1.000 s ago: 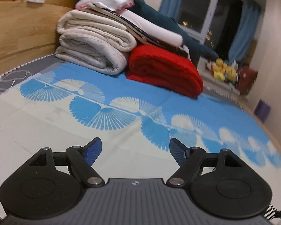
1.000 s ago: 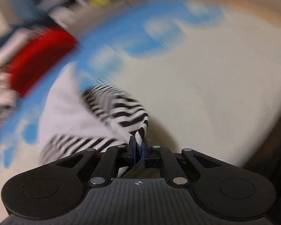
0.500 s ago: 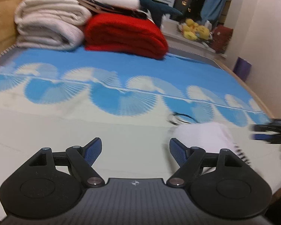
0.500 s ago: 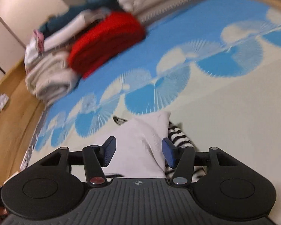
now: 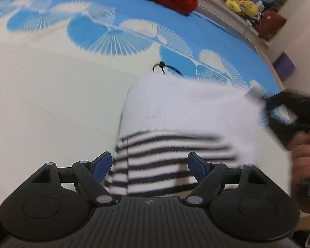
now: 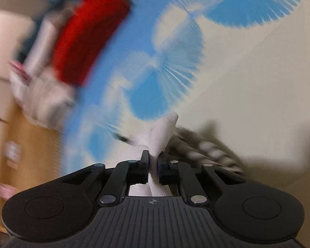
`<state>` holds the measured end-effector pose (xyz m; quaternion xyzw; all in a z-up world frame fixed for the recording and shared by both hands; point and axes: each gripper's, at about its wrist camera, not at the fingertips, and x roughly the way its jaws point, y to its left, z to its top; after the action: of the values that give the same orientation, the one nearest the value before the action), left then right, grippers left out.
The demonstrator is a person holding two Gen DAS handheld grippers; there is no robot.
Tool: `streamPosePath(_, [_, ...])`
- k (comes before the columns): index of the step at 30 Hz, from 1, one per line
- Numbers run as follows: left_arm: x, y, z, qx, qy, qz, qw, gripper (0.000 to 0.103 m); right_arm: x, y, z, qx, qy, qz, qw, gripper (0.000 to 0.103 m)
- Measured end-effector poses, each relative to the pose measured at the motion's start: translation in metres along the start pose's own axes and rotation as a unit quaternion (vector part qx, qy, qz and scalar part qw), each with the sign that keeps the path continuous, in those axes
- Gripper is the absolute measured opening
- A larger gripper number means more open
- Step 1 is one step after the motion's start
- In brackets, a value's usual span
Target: Fold small clothes
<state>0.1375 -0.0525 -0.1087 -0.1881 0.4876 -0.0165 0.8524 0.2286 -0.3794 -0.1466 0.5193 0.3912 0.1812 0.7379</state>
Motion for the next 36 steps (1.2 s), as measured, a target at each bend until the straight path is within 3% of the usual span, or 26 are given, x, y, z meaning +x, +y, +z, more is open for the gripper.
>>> streamPosePath(1, [0.002,-0.002,-0.005,0.002,0.003,-0.004,1.0000,0.084,-0.012,0.008,0.003,-0.022,-0.010,0.038,0.999,0.004])
streamPosePath(2, [0.005,-0.004,-0.009,0.014,0.006,-0.007,0.9999,0.085,-0.019,0.013,0.005,-0.054,-0.018,0.042,0.997,0.004])
streamPosePath(3, [0.009,-0.008,-0.014,0.035,0.011,-0.002,0.9993,0.085,-0.020,0.010,0.006,-0.077,-0.022,0.007,0.997,0.004])
streamPosePath(4, [0.016,-0.012,-0.021,0.064,0.022,0.008,0.9977,0.085,-0.012,-0.003,0.009,-0.075,-0.011,-0.070,0.995,0.004])
streamPosePath(5, [0.025,-0.015,-0.029,0.095,0.039,0.018,0.9946,0.085,-0.003,-0.021,0.008,-0.054,0.007,-0.122,0.991,0.005])
streamPosePath(6, [0.033,-0.014,-0.038,0.118,0.058,0.022,0.9910,0.085,0.004,-0.039,0.007,-0.023,0.026,-0.148,0.988,0.005])
streamPosePath(7, [0.038,-0.011,-0.046,0.132,0.073,0.021,0.9884,0.087,0.008,-0.050,0.004,-0.006,0.038,-0.152,0.988,0.005])
streamPosePath(11, [0.043,0.003,-0.061,0.175,0.089,0.008,0.9805,0.092,0.004,-0.033,-0.007,-0.076,0.027,-0.146,0.986,0.006])
streamPosePath(13, [0.039,0.013,-0.061,0.165,0.094,-0.007,0.9817,0.091,-0.004,-0.031,-0.007,-0.073,0.011,-0.139,0.987,0.013])
streamPosePath(15, [0.022,0.022,-0.057,0.147,0.068,-0.038,0.9861,0.090,-0.015,-0.035,-0.009,-0.068,0.007,-0.121,0.990,0.033])
streamPosePath(18, [0.001,0.041,-0.050,0.110,0.035,-0.062,0.9914,0.090,-0.025,-0.034,-0.020,-0.091,0.037,-0.103,0.990,0.050])
streamPosePath(25, [-0.004,0.063,-0.043,0.030,0.017,-0.088,0.9955,0.090,-0.030,-0.039,-0.078,-0.180,0.136,-0.125,0.966,0.051])
streamPosePath(26, [-0.003,0.063,-0.043,0.022,0.016,-0.089,0.9956,0.090,-0.034,-0.039,-0.085,-0.190,0.141,-0.131,0.963,0.050])
streamPosePath(28, [-0.001,0.059,-0.040,0.009,0.014,-0.083,0.9964,0.090,-0.040,-0.037,-0.096,-0.206,0.145,-0.124,0.960,0.034])
streamPosePath(29, [0.000,0.058,-0.039,0.004,0.015,-0.079,0.9967,0.090,-0.045,-0.036,-0.097,-0.205,0.146,-0.106,0.962,0.001])
streamPosePath(34, [-0.001,0.043,-0.036,0.020,0.009,-0.073,0.9971,0.090,-0.114,-0.023,-0.071,-0.170,0.050,-0.007,0.984,0.002])
streamPosePath(36, [0.010,0.039,-0.042,0.056,0.030,-0.029,0.9976,0.090,-0.123,-0.024,-0.068,-0.182,0.046,-0.030,0.982,0.002])
